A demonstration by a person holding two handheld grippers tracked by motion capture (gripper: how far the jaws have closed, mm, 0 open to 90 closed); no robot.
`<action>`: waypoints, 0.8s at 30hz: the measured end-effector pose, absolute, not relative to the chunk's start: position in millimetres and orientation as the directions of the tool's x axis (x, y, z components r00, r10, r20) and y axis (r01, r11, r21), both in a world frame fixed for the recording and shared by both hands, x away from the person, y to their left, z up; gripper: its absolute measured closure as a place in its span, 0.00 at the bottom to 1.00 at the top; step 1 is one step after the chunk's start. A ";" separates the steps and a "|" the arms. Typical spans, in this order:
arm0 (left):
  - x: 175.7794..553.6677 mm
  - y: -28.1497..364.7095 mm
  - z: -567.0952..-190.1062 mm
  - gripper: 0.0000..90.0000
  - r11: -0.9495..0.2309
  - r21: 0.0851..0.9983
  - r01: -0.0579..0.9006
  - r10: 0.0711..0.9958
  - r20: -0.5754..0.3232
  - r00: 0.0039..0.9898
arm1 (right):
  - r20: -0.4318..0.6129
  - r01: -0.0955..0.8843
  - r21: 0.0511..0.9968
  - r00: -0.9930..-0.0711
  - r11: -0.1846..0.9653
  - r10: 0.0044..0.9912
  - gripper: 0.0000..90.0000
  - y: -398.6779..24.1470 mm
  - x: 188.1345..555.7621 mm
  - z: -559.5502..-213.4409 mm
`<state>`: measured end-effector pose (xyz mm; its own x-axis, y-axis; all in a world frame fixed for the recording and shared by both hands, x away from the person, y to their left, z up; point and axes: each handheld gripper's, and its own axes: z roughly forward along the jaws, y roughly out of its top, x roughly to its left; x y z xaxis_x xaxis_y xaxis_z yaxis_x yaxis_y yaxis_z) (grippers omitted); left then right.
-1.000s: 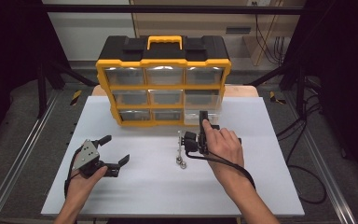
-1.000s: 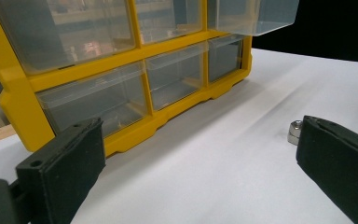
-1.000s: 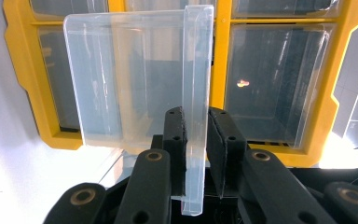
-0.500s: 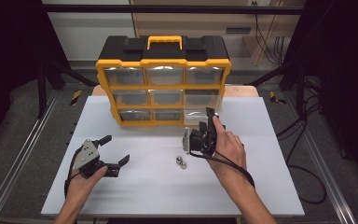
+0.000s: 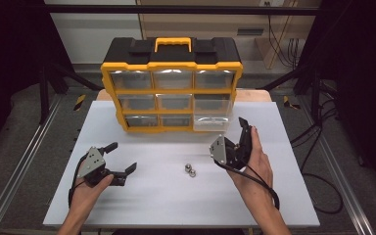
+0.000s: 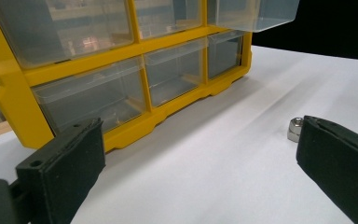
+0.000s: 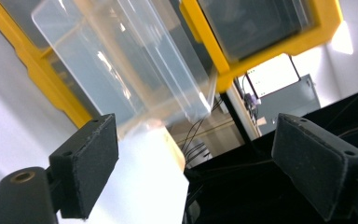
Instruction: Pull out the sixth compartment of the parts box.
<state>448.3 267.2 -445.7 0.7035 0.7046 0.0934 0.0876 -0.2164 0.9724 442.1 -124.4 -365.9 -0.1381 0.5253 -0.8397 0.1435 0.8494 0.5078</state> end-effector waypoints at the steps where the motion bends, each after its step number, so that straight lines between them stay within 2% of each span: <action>1: 448.3 267.4 -445.7 0.01 -0.216 0.972 0.088 0.705 0.093 0.703 | -0.834 0.150 0.516 -0.137 0.843 0.535 0.15 -126.9 441.3 -366.9; 15: 448.2 270.8 -445.0 0.01 -0.202 0.976 0.084 0.715 0.088 0.694 | -0.695 0.234 0.652 -0.196 0.721 0.692 0.12 -158.8 442.9 -383.7; 24: 448.6 271.4 -443.6 0.01 -0.200 0.976 0.082 0.719 0.090 0.689 | -0.526 0.293 0.753 -0.270 0.589 0.806 0.11 -180.0 451.1 -396.5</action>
